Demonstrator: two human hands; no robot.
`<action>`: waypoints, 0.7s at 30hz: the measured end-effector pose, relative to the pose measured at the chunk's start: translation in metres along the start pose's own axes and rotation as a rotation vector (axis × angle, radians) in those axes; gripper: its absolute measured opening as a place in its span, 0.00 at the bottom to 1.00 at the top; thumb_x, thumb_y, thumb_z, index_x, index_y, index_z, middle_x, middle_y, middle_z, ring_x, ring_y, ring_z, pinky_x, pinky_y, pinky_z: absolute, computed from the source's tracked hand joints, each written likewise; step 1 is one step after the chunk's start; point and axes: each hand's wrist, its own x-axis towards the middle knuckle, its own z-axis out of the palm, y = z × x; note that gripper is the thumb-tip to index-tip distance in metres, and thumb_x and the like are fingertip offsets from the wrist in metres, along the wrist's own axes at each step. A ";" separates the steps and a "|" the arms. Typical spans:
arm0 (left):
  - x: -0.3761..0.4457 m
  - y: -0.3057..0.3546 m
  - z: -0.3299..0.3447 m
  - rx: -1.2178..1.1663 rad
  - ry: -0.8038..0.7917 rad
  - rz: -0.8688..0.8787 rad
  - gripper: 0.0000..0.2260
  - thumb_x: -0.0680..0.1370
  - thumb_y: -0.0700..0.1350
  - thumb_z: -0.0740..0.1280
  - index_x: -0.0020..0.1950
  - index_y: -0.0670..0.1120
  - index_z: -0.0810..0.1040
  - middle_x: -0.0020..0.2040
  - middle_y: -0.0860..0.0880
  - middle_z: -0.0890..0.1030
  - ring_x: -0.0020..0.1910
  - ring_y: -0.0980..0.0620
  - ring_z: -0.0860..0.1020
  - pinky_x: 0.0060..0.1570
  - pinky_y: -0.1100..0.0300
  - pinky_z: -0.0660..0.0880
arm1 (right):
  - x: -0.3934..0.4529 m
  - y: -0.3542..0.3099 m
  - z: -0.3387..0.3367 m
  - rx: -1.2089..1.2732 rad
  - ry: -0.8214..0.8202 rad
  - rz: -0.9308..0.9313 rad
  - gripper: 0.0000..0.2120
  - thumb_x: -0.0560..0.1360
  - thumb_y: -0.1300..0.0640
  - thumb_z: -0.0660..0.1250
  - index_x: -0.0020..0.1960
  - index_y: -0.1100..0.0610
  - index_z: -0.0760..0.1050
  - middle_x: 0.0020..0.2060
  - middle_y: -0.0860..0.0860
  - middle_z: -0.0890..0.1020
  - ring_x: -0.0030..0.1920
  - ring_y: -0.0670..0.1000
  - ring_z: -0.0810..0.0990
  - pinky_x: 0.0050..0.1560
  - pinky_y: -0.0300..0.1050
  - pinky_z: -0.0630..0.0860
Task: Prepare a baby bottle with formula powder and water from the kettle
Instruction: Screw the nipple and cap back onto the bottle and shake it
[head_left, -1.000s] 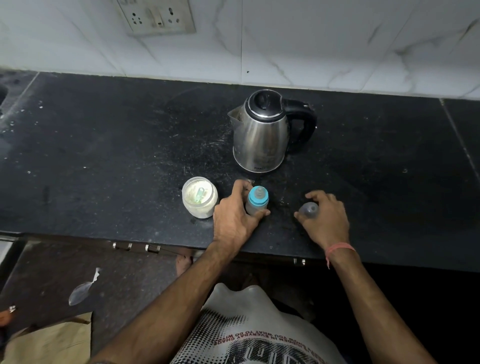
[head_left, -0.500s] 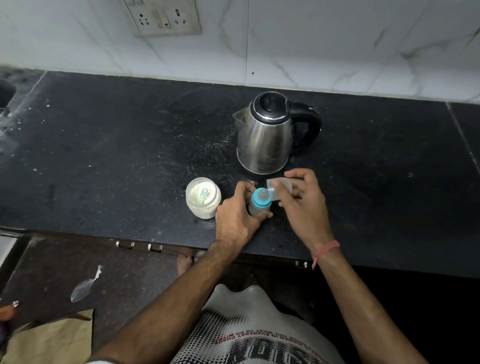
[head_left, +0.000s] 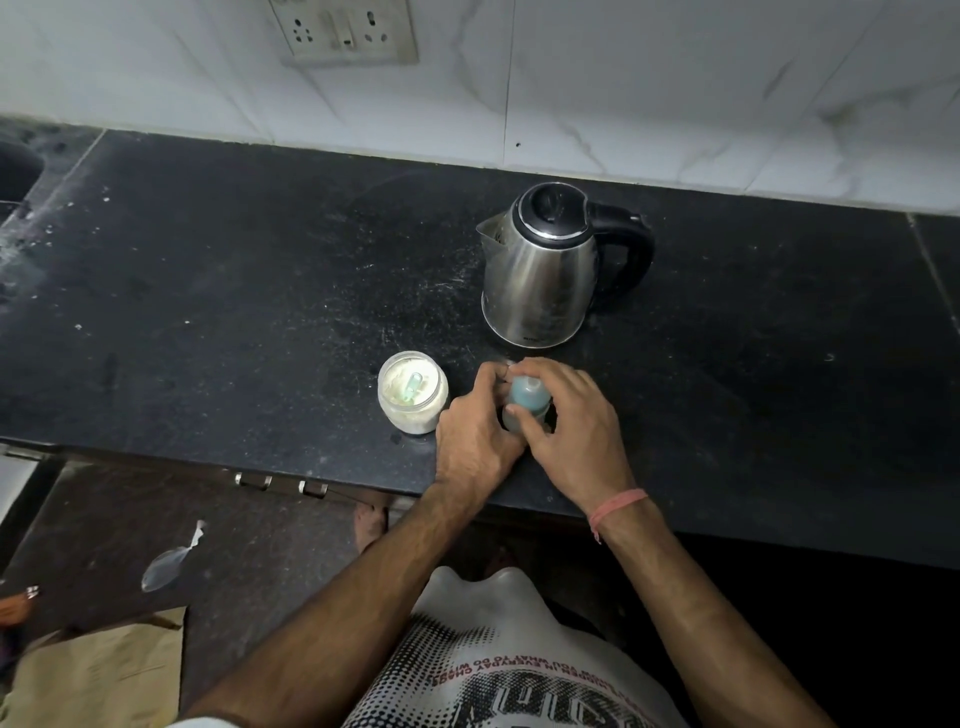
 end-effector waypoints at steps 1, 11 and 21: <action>0.000 0.000 0.000 -0.005 0.002 0.000 0.24 0.76 0.49 0.81 0.66 0.58 0.73 0.51 0.57 0.90 0.51 0.49 0.90 0.53 0.45 0.86 | 0.000 0.002 0.002 0.007 0.005 -0.011 0.21 0.78 0.53 0.77 0.70 0.46 0.79 0.68 0.40 0.82 0.65 0.46 0.78 0.66 0.46 0.79; -0.002 -0.002 0.003 -0.021 0.012 -0.014 0.25 0.76 0.48 0.81 0.68 0.56 0.73 0.55 0.59 0.89 0.53 0.52 0.90 0.56 0.46 0.86 | -0.001 0.031 0.021 -0.014 0.069 -0.112 0.24 0.81 0.47 0.74 0.76 0.49 0.78 0.68 0.47 0.83 0.63 0.50 0.80 0.62 0.48 0.81; -0.004 -0.001 0.001 -0.027 0.003 -0.024 0.23 0.77 0.46 0.80 0.66 0.58 0.73 0.55 0.61 0.88 0.53 0.54 0.89 0.56 0.48 0.86 | -0.003 0.027 0.025 0.012 0.056 -0.068 0.24 0.81 0.46 0.72 0.76 0.49 0.77 0.68 0.45 0.82 0.64 0.48 0.77 0.61 0.41 0.77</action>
